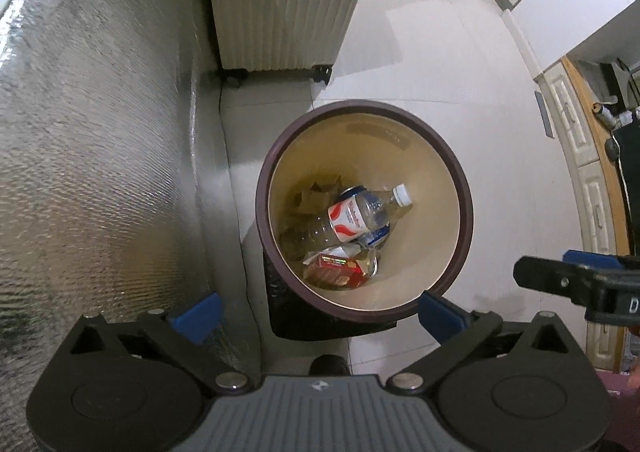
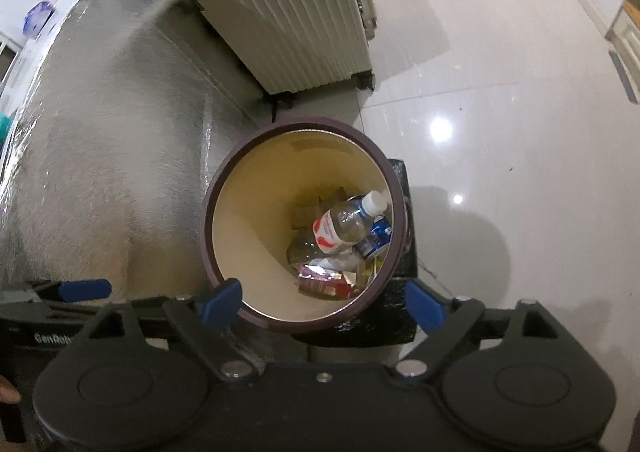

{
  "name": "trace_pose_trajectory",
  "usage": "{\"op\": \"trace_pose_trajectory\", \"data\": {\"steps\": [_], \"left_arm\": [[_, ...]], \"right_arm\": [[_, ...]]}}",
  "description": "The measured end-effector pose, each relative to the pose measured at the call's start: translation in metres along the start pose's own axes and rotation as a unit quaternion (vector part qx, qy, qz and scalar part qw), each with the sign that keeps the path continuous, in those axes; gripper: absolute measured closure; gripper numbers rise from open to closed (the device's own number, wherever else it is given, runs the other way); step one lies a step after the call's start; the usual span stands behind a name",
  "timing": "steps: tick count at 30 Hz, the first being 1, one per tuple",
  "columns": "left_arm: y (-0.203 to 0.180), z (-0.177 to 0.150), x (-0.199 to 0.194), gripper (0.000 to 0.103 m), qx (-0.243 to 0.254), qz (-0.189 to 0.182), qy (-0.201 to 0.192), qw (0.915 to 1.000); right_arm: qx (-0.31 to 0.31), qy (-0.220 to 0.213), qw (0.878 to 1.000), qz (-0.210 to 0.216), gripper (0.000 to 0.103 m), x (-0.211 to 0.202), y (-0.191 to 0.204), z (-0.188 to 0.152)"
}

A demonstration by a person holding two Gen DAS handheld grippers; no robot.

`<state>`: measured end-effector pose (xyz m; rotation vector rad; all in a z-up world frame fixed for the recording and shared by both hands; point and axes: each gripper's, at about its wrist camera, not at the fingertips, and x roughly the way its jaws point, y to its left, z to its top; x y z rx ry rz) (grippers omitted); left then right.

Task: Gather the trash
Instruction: 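Move both grippers back from the bin toward the table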

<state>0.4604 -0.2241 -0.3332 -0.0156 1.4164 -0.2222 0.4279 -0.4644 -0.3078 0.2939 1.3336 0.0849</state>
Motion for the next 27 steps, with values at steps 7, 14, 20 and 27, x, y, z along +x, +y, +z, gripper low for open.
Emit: {"op": "trace_pose_trajectory", "data": {"steps": [7, 14, 20, 27], "left_arm": [[0.001, -0.005, -0.011, 0.0, -0.001, -0.002, -0.007, 1.0], [0.001, -0.011, -0.023, 0.0, -0.001, -0.003, -0.016, 0.9999], [-0.003, -0.018, -0.04, 0.0, 0.004, -0.002, -0.034, 0.9994], [-0.01, -0.033, -0.073, 0.0, 0.009, -0.001, -0.072, 0.9973]], "right_arm": [[-0.029, -0.01, 0.999, -0.019, 0.0, -0.01, 0.008, -0.007], [-0.03, -0.021, 0.999, -0.029, 0.0, -0.022, 0.009, -0.014], [-0.029, -0.041, 0.998, -0.029, 0.0, -0.039, 0.011, -0.022], [-0.039, -0.078, 0.996, -0.03, 0.0, -0.071, 0.014, -0.035]]}}
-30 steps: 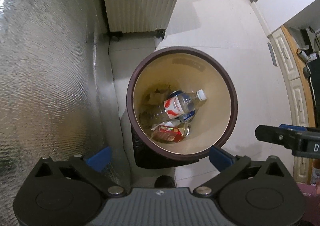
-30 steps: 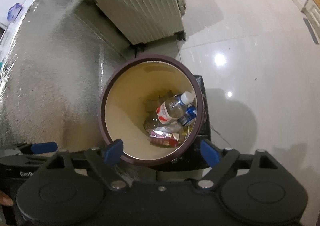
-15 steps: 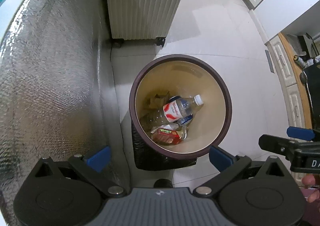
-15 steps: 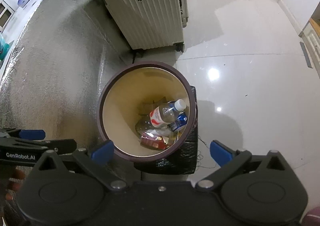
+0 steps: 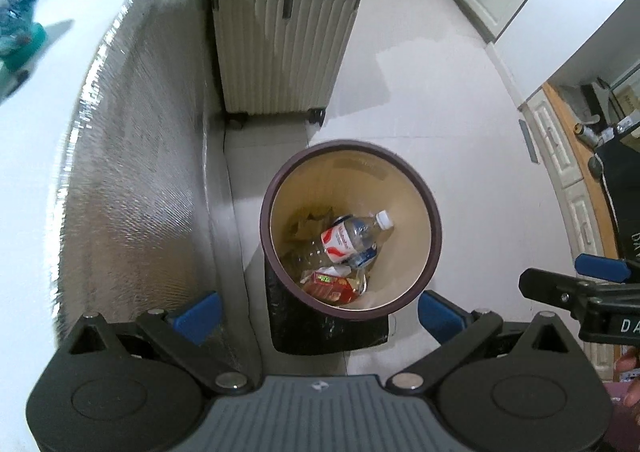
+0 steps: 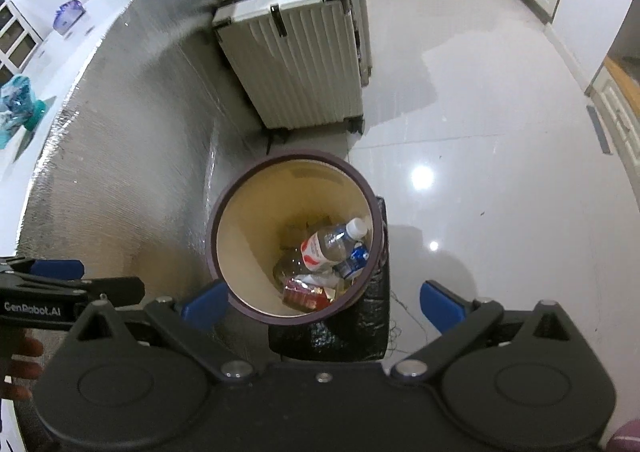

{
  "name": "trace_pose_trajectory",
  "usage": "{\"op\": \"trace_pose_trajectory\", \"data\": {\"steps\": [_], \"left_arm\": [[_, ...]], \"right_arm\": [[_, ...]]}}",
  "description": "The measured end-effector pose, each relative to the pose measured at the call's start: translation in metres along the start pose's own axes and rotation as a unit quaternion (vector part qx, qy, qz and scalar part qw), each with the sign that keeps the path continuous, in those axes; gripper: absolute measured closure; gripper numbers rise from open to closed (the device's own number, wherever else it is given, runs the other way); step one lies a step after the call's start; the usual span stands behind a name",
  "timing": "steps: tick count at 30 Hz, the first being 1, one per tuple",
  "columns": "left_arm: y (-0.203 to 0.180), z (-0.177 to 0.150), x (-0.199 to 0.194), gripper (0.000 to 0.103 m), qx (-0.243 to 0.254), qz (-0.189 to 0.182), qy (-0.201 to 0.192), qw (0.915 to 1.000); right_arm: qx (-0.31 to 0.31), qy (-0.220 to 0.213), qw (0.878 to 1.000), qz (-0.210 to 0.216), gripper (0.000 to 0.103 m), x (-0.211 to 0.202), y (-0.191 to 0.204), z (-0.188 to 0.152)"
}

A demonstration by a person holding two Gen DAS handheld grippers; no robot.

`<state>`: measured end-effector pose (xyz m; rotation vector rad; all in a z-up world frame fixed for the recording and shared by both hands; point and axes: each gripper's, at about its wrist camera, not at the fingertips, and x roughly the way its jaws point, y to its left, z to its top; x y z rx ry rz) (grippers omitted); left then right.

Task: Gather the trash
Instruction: 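Move both grippers back from the bin toward the table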

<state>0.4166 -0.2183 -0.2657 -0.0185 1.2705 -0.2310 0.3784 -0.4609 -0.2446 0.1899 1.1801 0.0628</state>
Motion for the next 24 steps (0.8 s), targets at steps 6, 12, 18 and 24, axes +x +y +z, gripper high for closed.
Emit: {"op": "trace_pose_trajectory", "data": {"steps": [6, 12, 18, 24], "left_arm": [[-0.001, -0.014, -0.034, 0.0, -0.009, -0.008, -0.036, 0.9993], [0.004, -0.027, -0.074, 0.0, -0.013, -0.016, -0.079, 0.9966], [0.024, -0.044, -0.119, 0.0, -0.024, -0.018, -0.126, 0.9916], [0.062, -0.067, -0.165, 0.0, -0.042, -0.01, -0.165, 0.9854]], "right_arm": [[-0.008, -0.04, 0.999, 0.001, 0.0, -0.038, 0.007, -0.006], [-0.022, -0.075, 0.997, 0.003, 0.0, -0.069, 0.023, -0.013], [-0.039, -0.102, 0.994, 0.009, 0.0, -0.096, 0.052, -0.02], [-0.054, -0.124, 0.991, 0.019, 0.0, -0.115, 0.094, -0.029]]}}
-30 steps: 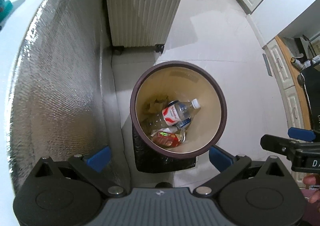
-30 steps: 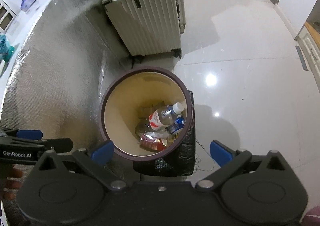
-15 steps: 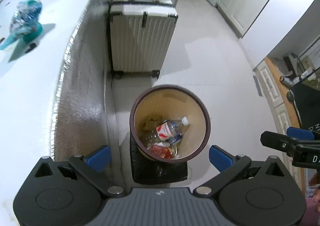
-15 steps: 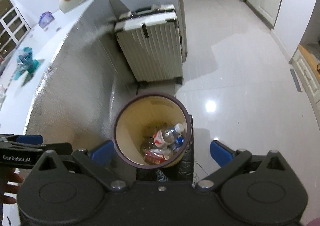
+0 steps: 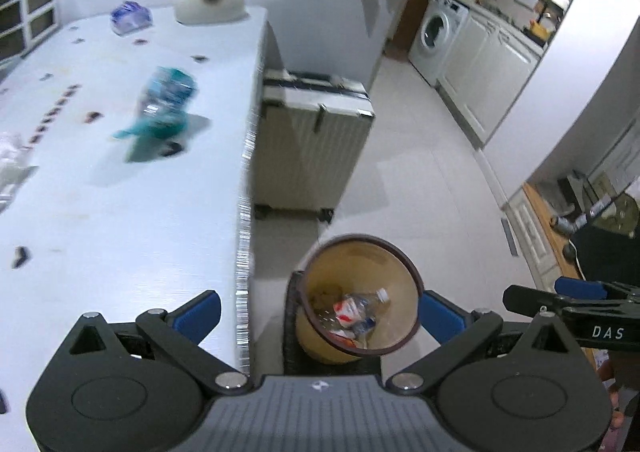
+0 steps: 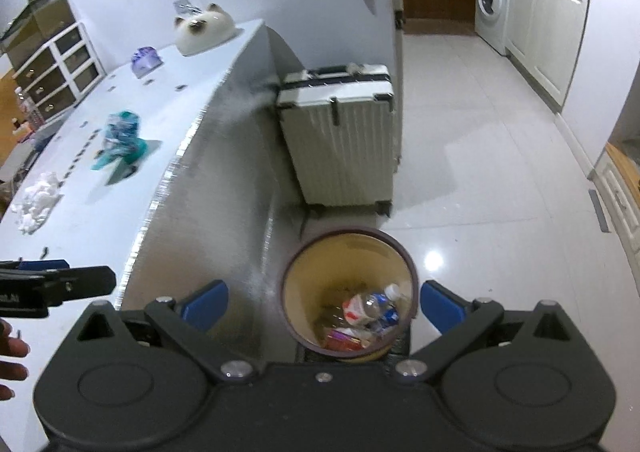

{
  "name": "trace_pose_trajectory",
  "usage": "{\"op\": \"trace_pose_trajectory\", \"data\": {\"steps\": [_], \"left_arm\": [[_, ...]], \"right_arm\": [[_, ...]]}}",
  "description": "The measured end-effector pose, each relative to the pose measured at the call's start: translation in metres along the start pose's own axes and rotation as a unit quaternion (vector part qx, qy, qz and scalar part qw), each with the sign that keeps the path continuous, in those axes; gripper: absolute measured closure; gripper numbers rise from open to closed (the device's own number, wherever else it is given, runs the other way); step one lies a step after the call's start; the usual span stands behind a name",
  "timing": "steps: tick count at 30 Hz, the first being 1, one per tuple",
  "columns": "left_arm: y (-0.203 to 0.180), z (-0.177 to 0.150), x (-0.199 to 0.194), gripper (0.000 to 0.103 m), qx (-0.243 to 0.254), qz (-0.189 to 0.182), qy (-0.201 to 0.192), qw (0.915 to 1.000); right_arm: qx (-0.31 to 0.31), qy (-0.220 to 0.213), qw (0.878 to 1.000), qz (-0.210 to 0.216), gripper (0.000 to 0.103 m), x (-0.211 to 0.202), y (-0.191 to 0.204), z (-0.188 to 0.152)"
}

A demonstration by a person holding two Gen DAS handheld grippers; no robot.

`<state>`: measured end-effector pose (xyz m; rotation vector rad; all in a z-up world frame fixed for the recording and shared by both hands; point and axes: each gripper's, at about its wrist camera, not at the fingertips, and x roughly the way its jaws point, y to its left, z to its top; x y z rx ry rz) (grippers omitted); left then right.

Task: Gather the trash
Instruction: 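Move both grippers back from the bin toward the table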

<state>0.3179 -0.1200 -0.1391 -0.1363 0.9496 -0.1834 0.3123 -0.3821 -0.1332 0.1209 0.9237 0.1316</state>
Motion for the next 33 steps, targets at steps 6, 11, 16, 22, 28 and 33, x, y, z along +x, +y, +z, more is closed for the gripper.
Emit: {"op": "trace_pose_trajectory", "data": {"steps": [6, 11, 16, 22, 28, 33], "left_arm": [[0.053, -0.008, -0.042, 0.0, -0.023, 0.016, -0.028, 0.9992], [0.099, -0.017, -0.073, 0.0, -0.037, 0.028, -0.048, 0.9978], [0.151, -0.025, -0.098, 0.0, -0.045, 0.04, -0.064, 0.9961], [0.212, -0.029, -0.118, 0.0, -0.057, 0.056, -0.077, 0.9939], [0.27, -0.027, -0.119, 0.0, -0.106, 0.057, -0.082, 0.9894], [0.31, -0.021, -0.105, 0.0, -0.156, 0.058, -0.094, 0.9815]], "right_arm": [[-0.017, -0.021, 1.0, 0.013, 0.0, -0.012, 0.054, 0.0], [-0.029, -0.04, 0.998, 0.024, 0.0, -0.019, 0.106, 0.001], [-0.038, -0.049, 0.997, 0.037, 0.0, -0.02, 0.153, -0.003], [-0.042, -0.049, 0.997, 0.043, 0.0, -0.012, 0.207, -0.011], [-0.056, -0.048, 0.996, 0.048, 0.0, 0.001, 0.252, -0.008], [-0.073, -0.047, 0.995, 0.056, 0.0, 0.011, 0.275, 0.003]]}}
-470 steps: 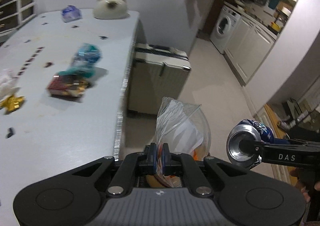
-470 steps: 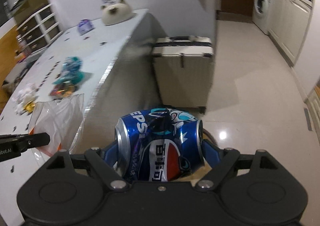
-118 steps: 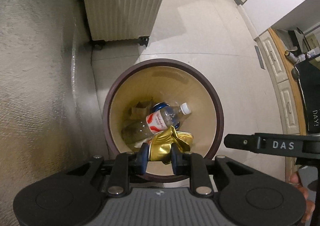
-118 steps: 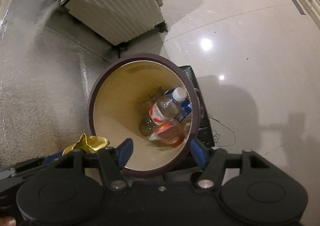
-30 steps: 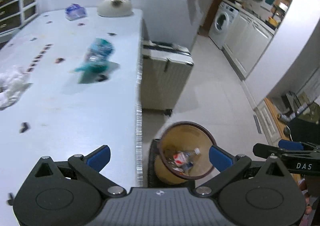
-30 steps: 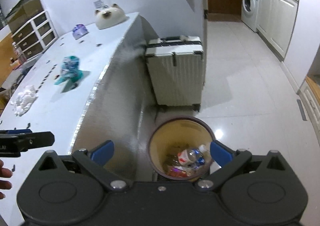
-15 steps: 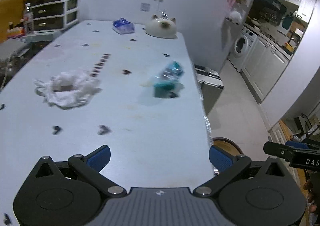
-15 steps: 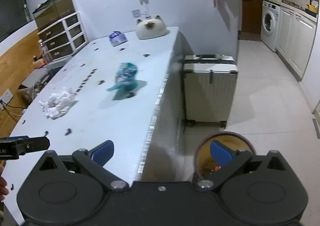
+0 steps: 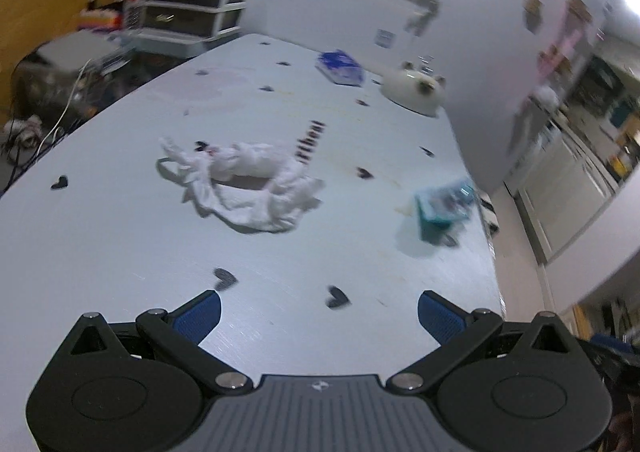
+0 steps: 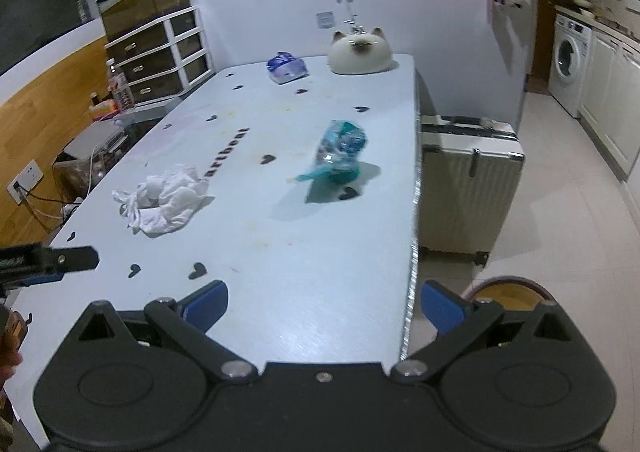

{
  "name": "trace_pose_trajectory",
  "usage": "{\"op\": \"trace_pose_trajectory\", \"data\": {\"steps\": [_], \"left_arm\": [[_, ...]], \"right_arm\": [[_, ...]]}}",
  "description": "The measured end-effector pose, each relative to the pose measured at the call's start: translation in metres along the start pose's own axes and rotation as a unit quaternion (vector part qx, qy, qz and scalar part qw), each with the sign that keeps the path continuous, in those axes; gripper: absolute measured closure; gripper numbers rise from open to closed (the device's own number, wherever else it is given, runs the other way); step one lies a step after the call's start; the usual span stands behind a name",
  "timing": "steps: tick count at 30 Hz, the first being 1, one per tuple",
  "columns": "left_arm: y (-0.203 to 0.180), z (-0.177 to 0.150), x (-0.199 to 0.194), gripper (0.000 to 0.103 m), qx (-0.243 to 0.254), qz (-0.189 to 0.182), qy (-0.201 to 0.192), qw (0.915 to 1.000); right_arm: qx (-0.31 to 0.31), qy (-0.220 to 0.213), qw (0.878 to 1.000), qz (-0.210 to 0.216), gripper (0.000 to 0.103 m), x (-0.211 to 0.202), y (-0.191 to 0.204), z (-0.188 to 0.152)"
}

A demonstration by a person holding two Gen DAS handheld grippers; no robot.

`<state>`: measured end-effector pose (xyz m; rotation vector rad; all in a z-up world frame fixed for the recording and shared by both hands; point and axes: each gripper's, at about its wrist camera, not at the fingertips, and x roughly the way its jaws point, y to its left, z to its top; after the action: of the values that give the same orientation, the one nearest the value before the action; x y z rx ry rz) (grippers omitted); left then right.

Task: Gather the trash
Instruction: 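Move both grippers back from the bin toward the table, then grasp the white tissue with the left gripper while the right grasps the blue plastic bag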

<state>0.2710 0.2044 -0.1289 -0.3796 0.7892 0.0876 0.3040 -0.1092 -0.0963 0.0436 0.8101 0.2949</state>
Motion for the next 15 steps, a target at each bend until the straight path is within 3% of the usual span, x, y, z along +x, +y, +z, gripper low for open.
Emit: {"op": "trace_pose_trajectory", "data": {"steps": [11, 15], "left_arm": [[0.035, 0.003, 0.099, 0.0, -0.094, 0.035, 0.027, 0.9946], [0.032, 0.01, 0.125, 0.0, -0.074, 0.076, 0.014, 0.9942]], "right_arm": [[-0.004, -0.012, 1.0, 0.005, 0.0, 0.045, -0.003, 0.033], [-0.007, -0.015, 1.0, 0.001, 0.0, 0.07, -0.008, 0.047]]}}
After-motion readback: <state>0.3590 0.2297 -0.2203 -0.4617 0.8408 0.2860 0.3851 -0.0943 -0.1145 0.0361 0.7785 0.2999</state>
